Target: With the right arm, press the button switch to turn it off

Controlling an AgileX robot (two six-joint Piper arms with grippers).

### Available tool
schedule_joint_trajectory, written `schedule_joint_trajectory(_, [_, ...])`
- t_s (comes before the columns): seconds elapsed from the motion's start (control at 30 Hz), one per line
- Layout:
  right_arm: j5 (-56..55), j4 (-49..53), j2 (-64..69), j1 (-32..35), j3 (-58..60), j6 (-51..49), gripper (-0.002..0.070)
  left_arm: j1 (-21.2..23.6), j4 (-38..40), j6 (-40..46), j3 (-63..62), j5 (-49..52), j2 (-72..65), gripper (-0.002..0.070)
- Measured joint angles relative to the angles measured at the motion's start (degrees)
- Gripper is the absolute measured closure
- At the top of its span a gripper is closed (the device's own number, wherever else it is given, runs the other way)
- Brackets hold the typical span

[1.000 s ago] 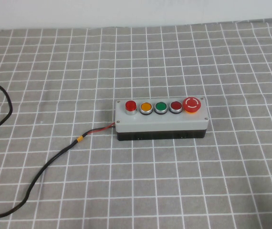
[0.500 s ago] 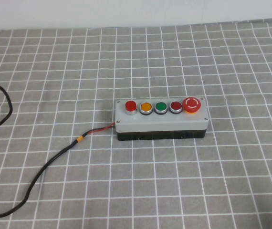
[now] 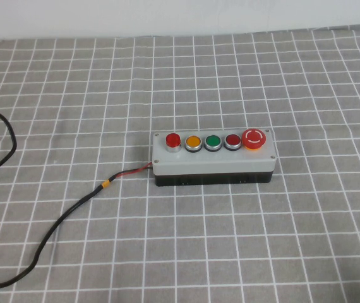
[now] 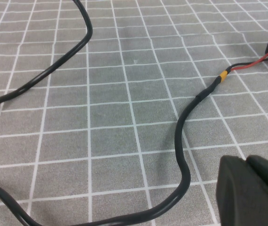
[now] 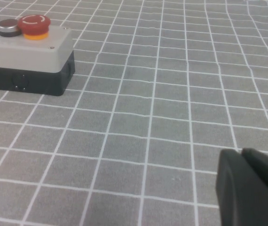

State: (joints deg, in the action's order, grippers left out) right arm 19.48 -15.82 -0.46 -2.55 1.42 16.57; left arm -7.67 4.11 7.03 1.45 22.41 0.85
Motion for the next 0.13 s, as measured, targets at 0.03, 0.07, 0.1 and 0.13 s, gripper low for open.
schedule_joint_trajectory(0.03, [0.0,0.0,0.0,0.0,0.0,0.0,0.0693,0.0,0.0,0.0,0.0,0.0,0.0,0.0678])
schedule_joint_trajectory(0.07, [0.0,0.0,0.0,0.0,0.0,0.0,0.0693,0.0,0.0,0.0,0.0,0.0,0.0,0.0678])
schedule_joint_trajectory(0.1, [0.0,0.0,0.0,0.0,0.0,0.0,0.0693,0.0,0.0,0.0,0.0,0.0,0.0,0.0678])
schedule_joint_trajectory(0.13, [0.0,0.0,0.0,0.0,0.0,0.0,0.0693,0.0,0.0,0.0,0.0,0.0,0.0,0.0678])
